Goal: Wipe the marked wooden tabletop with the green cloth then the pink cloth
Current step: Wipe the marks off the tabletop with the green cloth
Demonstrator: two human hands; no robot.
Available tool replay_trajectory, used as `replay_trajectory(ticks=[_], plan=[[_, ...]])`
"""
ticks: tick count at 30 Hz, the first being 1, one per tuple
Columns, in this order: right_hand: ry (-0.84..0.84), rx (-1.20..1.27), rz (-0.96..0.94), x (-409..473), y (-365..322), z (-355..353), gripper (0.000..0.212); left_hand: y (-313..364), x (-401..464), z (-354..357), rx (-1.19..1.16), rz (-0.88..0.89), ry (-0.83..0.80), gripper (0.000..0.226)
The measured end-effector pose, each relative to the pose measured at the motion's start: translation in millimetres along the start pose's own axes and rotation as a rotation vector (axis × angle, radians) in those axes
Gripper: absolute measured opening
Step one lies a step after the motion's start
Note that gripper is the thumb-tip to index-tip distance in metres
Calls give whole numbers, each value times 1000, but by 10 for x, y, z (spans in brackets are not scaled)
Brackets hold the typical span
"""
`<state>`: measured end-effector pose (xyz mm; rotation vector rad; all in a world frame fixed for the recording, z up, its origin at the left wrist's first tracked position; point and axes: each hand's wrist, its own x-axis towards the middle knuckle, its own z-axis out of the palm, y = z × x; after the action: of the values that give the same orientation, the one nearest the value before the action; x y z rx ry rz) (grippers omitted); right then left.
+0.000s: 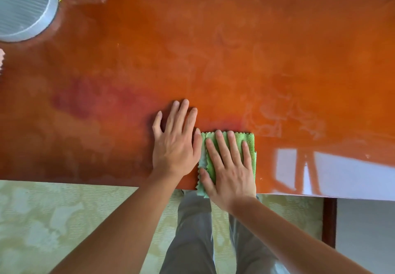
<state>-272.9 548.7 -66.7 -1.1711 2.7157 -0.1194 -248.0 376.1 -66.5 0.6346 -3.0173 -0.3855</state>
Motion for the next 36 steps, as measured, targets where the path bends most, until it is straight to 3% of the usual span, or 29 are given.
replay_trajectory(ticks=[6,11,19,31,36], plan=[[23,42,68,156,46,-40,70,-3,-3,19,-1,7,21,54],[61,22,178,970,374,-224,70,9,-6,9,-25,7,37,53],[33,-30,74,1693,321,-294,70,9,4,14,-16,-2,36,53],[-51,-79,-239,2493,-488,-347,74,11,-25,29,-64,-20,63,51],[-83,-100,-399,2668,-980,-336,73,17,-47,42,-110,-33,85,40]])
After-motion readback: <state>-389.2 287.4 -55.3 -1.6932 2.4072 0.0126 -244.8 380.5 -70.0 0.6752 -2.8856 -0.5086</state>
